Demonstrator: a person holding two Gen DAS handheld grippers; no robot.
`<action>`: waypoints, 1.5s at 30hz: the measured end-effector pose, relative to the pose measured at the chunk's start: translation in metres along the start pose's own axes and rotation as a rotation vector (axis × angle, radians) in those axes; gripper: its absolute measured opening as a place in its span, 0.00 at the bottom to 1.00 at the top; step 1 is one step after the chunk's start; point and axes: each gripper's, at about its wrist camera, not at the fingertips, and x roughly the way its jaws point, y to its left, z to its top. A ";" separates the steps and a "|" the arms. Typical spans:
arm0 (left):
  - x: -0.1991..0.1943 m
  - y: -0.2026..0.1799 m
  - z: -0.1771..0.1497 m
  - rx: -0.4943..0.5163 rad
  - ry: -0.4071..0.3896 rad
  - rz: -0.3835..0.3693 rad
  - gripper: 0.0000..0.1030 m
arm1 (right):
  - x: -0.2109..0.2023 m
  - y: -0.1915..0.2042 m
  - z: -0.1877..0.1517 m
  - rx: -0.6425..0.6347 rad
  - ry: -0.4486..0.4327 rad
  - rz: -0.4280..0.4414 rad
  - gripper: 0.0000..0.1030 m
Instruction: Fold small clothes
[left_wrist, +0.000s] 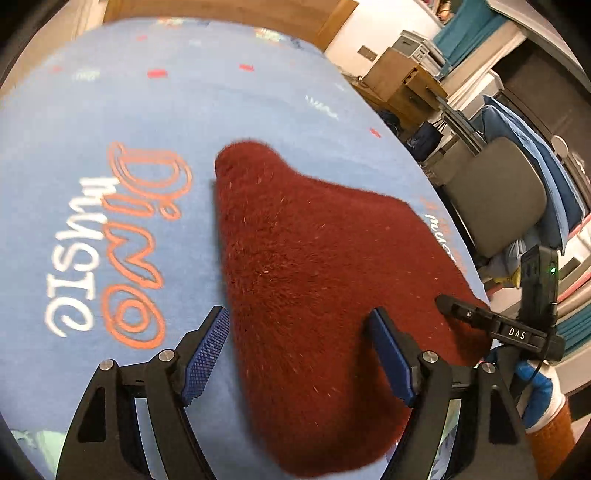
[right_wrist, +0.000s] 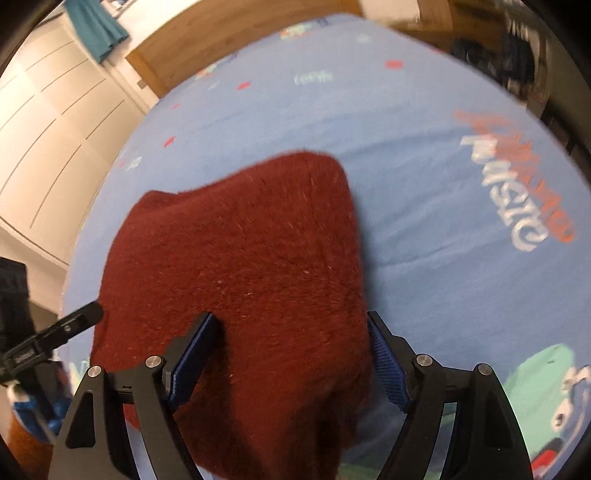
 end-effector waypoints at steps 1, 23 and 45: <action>0.005 0.004 0.000 -0.016 0.011 -0.023 0.76 | 0.004 -0.003 0.000 0.010 0.011 0.016 0.81; -0.041 0.075 0.041 -0.173 -0.062 -0.454 0.47 | -0.001 0.008 0.010 -0.007 -0.037 0.411 0.38; -0.106 0.085 -0.033 0.093 0.005 0.080 0.66 | 0.007 0.113 -0.023 -0.336 0.004 0.114 0.60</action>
